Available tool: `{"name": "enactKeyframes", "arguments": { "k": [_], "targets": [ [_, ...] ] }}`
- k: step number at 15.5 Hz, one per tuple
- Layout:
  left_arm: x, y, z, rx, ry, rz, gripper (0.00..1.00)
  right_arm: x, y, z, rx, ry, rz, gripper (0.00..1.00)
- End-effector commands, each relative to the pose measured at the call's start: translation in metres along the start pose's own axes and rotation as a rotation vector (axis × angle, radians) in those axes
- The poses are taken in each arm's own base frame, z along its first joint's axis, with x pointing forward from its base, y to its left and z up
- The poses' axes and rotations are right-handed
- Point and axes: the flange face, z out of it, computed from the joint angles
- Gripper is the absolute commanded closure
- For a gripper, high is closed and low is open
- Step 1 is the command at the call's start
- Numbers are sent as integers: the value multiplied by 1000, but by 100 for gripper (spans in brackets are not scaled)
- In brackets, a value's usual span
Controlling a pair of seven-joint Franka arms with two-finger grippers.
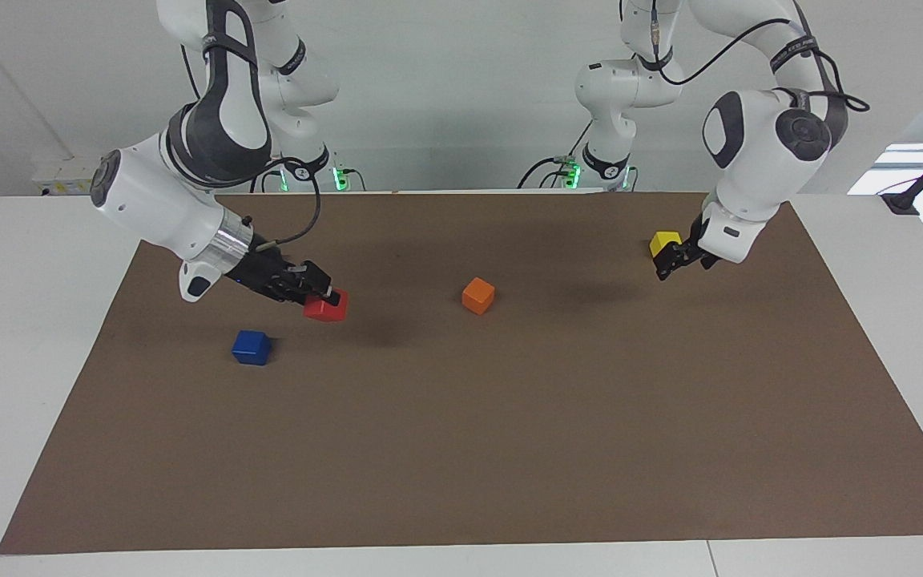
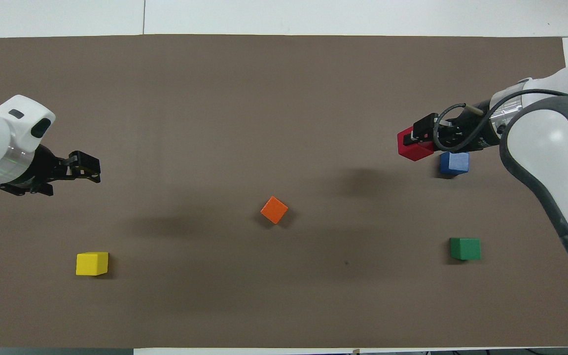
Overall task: Transfer red block to right arm and stack on blue block
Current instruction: 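Carry the red cube with the right gripper over the blue cube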
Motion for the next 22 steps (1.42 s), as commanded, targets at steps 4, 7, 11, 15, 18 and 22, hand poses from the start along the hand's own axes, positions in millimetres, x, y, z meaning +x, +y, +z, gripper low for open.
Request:
{"name": "enactKeyframes", "arguments": {
  "k": [4,7,11,15,18,22],
  "targets": [
    [-6,2,-17,9,42,13,0,2,10,-18,-205,65,-90,100],
    [-7,5,-19,12,53,32,0,4,39,-27,-281,74,-75,100],
    [15,-8,-38,10,26,150,0,-2,68,-22,-342,110,-84,100],
    [16,-1,-64,11,40,210,0,-1,82,-8,-344,123,-66,100],
    [-1,14,-75,19,37,243,0,-1,91,4,-346,133,-54,100],
    [-2,25,-83,18,74,309,0,0,109,21,-352,130,-32,100]
  ]
}}
